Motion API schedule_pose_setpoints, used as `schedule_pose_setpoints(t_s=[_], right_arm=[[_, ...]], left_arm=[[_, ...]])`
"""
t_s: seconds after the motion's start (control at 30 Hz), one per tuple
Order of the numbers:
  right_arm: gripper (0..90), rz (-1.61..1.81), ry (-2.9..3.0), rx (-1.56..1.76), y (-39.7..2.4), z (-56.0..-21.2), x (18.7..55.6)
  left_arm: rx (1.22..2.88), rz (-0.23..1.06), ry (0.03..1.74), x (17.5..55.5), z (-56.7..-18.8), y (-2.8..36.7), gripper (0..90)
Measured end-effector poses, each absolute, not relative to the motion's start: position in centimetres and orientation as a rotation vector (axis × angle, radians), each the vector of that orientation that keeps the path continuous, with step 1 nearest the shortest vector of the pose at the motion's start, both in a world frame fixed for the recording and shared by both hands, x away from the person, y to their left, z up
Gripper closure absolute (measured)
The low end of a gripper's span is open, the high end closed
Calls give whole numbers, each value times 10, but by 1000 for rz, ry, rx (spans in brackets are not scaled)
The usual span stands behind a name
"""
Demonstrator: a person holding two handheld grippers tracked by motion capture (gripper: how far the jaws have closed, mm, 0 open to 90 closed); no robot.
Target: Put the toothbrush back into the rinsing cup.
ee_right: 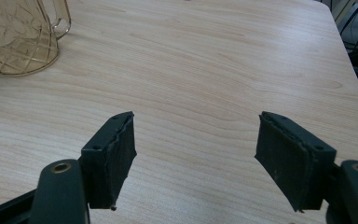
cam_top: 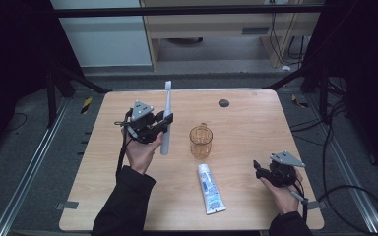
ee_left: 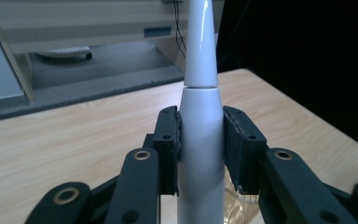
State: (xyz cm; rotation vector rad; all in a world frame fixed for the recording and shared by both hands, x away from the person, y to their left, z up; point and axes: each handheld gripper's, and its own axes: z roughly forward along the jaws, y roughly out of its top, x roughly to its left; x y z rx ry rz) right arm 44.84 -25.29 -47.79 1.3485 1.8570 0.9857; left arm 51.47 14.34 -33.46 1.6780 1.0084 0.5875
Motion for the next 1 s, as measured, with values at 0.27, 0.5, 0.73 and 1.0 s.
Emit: schedule_pose_setpoints(t_s=[0.27, 0.5, 0.73, 1.0], right_arm=[[268, 986, 1855, 1343, -253, -479, 449], [262, 990, 1856, 1342, -253, -479, 449], [260, 991, 1851, 1345, -255, -479, 449], [248, 993, 1847, 1341, -255, -480, 450]], left_arm=[[1613, 620, 988, 528, -327, 132, 670], [1580, 633, 964, 536, -330, 116, 670], [1541, 641, 932, 542, -329, 99, 670], [1516, 626, 910, 551, -327, 87, 670]])
